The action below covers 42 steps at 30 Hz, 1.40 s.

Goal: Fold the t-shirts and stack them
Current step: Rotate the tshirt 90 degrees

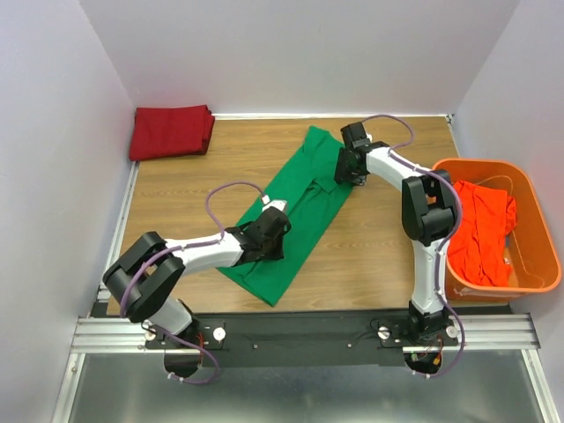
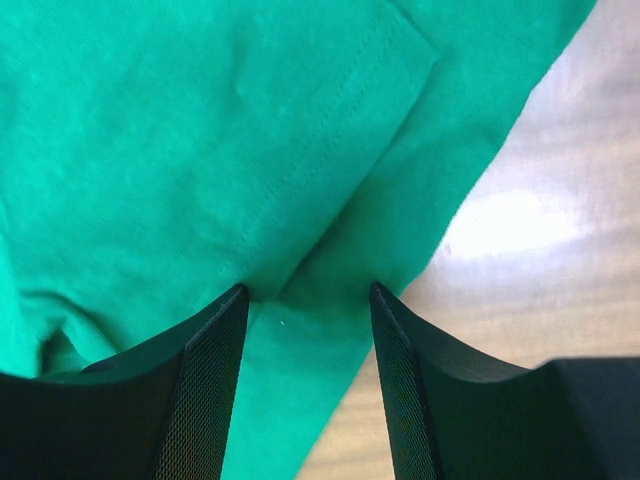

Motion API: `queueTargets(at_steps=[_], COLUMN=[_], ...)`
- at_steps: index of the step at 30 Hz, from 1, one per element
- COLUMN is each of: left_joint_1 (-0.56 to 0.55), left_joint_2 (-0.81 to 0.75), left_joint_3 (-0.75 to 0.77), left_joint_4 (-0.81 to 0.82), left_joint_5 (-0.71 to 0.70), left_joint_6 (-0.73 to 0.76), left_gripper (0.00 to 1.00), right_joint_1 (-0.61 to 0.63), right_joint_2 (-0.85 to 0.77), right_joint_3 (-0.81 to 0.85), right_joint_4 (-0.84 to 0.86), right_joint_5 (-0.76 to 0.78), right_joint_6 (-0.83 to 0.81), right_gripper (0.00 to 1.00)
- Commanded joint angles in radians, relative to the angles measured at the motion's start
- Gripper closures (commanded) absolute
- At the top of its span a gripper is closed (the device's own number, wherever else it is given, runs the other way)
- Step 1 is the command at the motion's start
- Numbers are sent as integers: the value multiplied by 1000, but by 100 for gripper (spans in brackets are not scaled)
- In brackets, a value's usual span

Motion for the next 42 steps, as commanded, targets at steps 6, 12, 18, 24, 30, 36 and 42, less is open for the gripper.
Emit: queueTargets(at_steps=[6, 12, 18, 24, 30, 36, 42], left_joint_1=[-124, -152, -150, -113, -29, 58, 106], left_joint_2=[145, 281, 397, 357, 121, -71, -246], left_joint_3=[99, 304, 481, 527, 358, 149, -52], left_joint_4=[69, 117, 144, 130, 123, 80, 38], left_joint_5=[33, 122, 186, 223, 190, 159, 151], left_joint_6=[-47, -59, -47, -16, 4, -15, -82], left_gripper=[87, 87, 87, 85, 77, 73, 62], right_joint_1=[-13, -15, -17, -18, -17, -4, 48], right_joint_2=[205, 333, 387, 314, 57, -241, -621], right_joint_3=[182, 380, 503, 528, 389, -2, -587], right_joint_4=[17, 17, 17, 15, 14, 47, 176], right_joint_5=[83, 69, 38, 46, 9, -184, -270], right_joint_6=[-70, -147, -195, -212, -112, 50, 190], right_gripper=[41, 41, 41, 38, 33, 35, 38])
